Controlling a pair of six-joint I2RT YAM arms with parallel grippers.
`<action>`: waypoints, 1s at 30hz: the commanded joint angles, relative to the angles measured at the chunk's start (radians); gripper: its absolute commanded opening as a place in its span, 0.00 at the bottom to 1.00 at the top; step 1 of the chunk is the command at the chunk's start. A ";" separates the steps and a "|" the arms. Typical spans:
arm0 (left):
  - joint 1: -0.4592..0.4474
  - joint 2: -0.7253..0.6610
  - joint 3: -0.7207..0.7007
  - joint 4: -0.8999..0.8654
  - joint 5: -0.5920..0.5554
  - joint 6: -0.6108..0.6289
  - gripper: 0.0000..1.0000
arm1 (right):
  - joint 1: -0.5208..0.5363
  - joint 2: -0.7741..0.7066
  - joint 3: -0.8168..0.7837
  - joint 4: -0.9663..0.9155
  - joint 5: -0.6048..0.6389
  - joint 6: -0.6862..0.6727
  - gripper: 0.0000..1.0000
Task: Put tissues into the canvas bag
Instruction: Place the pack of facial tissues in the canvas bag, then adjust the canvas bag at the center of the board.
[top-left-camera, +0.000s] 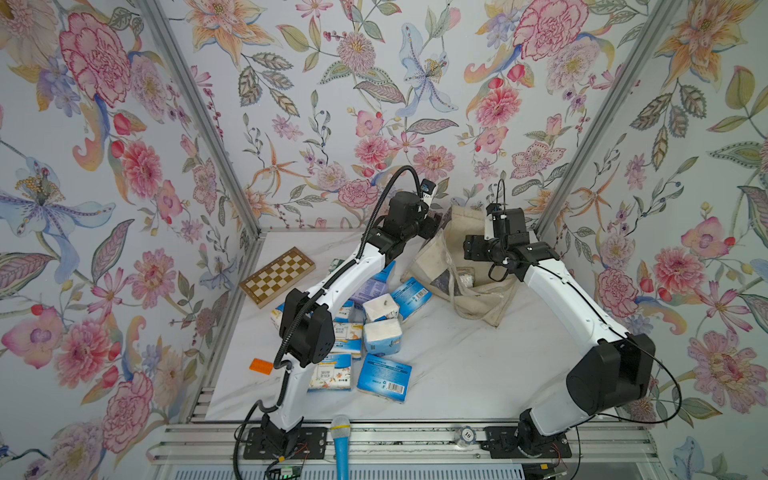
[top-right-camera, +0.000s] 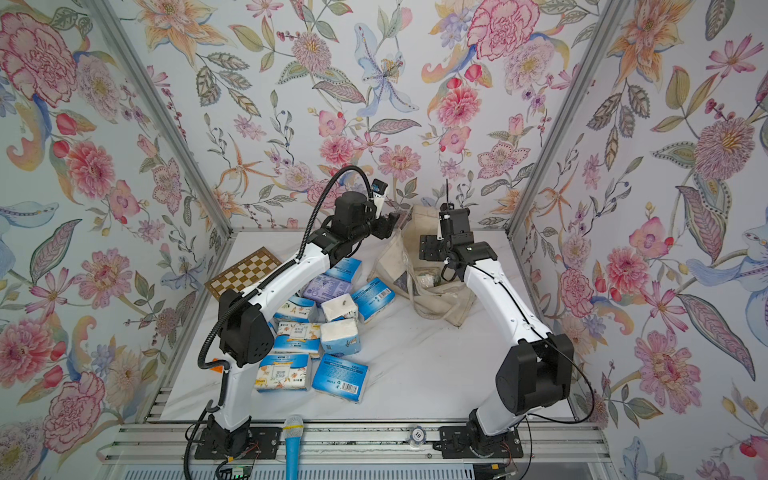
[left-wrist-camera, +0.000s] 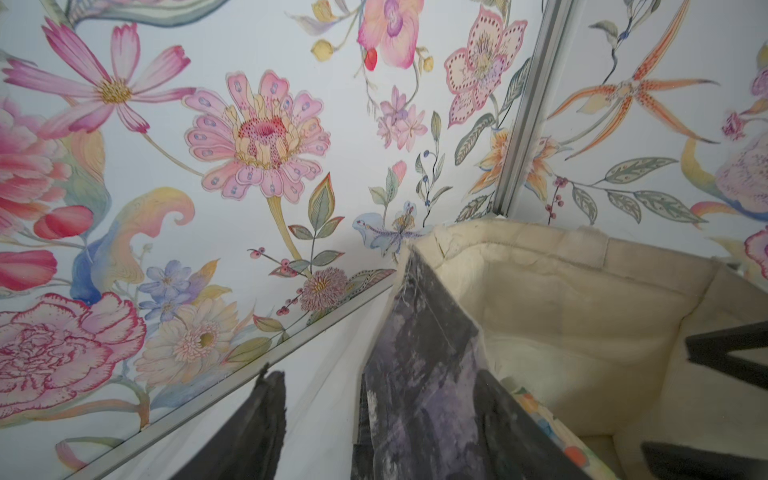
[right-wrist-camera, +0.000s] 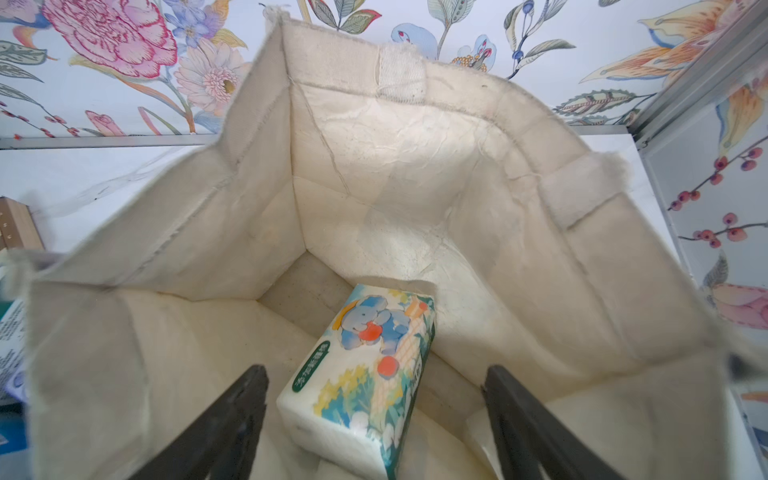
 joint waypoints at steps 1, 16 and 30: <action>-0.010 -0.078 -0.021 0.019 0.021 0.029 0.70 | -0.011 -0.100 -0.028 0.027 0.026 -0.003 0.83; -0.019 -0.098 -0.012 -0.004 0.062 0.028 0.67 | -0.084 -0.186 -0.088 -0.126 0.199 -0.034 0.73; -0.018 -0.314 -0.325 -0.046 -0.012 0.039 0.69 | -0.147 -0.115 -0.071 -0.119 0.097 -0.023 0.68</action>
